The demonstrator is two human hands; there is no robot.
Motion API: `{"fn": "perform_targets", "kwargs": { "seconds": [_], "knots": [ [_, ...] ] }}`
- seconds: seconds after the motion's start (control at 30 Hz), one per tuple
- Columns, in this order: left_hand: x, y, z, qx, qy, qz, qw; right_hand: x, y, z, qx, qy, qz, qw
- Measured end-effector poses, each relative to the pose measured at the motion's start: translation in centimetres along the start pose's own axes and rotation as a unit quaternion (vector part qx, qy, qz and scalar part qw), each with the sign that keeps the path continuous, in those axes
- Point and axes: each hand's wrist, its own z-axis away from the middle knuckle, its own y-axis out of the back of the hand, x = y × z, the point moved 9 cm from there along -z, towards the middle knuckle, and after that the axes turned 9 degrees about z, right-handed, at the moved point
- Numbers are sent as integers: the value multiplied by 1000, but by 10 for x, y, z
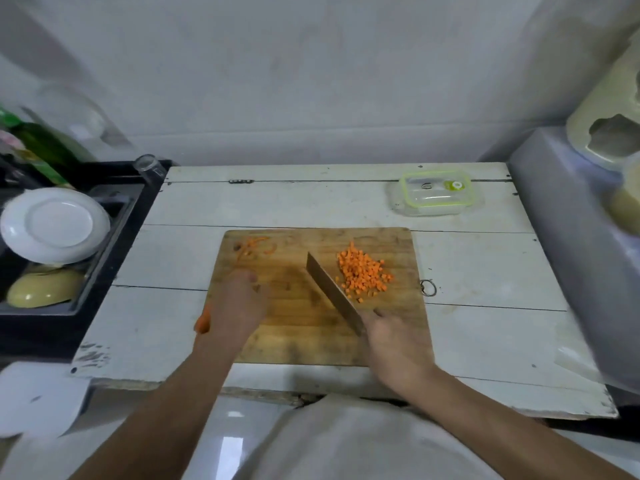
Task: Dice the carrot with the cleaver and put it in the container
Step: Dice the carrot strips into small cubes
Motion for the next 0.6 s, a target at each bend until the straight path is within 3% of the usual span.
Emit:
{"fn": "perform_targets", "kwargs": {
  "seconds": [0.13,0.33,0.47,0.53,0.6],
  "knots": [
    [-28,-18,10,-20,-21,-56,998,-41,-14,-20,-20,-43,-10,999],
    [-26,-33,-2,-53,-67,-29,996,-9,-9,-21,-4,-202,-52,978],
    [-13,-51,-4,-129,-126,11,984,2,2,-25,4,-221,-87,971],
    [-13,-58,-2,-177,-98,69,977,-4,7,-23,15,-218,-105,970],
    [-29,-59,-9,-203,17,207,957,-13,9,-19,29,-216,-115,969]
  ]
}}
